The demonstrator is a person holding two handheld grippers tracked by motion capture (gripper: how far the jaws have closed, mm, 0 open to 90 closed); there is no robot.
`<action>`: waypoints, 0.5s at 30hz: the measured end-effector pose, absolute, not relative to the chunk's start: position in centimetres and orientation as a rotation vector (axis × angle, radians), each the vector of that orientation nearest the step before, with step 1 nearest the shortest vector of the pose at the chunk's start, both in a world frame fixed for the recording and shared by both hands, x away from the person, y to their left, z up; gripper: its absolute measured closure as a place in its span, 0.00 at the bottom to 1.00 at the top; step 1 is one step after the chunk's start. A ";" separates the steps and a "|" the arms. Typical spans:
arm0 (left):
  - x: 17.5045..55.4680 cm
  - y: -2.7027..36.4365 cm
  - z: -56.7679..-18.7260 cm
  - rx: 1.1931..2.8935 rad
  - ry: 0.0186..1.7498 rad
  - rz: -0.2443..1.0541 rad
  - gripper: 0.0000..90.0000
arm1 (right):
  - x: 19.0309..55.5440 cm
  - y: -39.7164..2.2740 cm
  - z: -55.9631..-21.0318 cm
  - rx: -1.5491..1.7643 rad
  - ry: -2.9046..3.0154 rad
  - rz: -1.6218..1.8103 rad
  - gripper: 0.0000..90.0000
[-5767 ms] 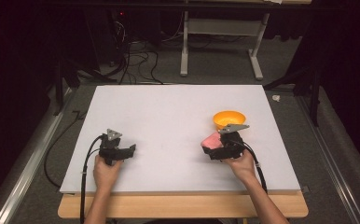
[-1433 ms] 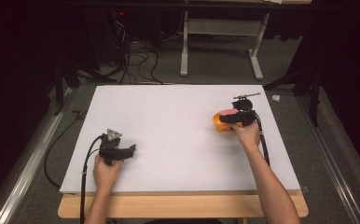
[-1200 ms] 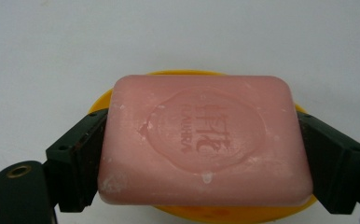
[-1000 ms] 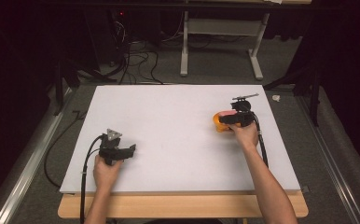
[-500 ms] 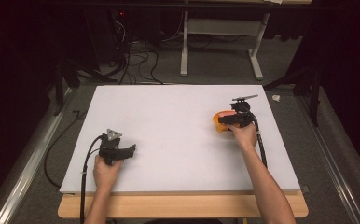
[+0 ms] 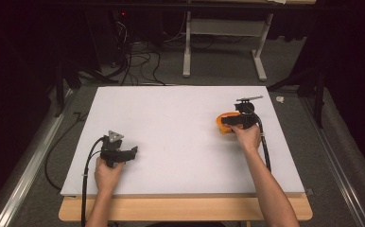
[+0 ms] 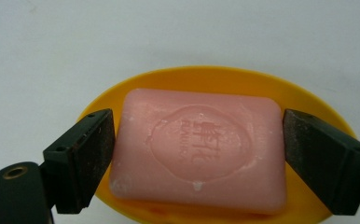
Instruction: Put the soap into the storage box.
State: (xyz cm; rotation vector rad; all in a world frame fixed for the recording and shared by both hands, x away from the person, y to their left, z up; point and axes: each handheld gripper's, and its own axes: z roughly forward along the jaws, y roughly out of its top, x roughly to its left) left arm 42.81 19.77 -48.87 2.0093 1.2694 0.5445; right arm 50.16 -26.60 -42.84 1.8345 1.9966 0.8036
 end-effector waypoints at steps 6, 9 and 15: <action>42.8 19.8 -48.9 2.009 1.269 0.545 0.23 | 49.5 -26.9 -41.9 1.786 1.985 0.845 0.16; 42.8 19.8 -48.9 2.010 1.269 0.545 0.23 | 49.2 -26.8 -41.4 1.760 1.983 0.863 0.16; 42.8 19.8 -48.9 2.009 1.269 0.545 0.23 | 48.1 -26.4 -40.5 1.665 1.995 0.912 0.19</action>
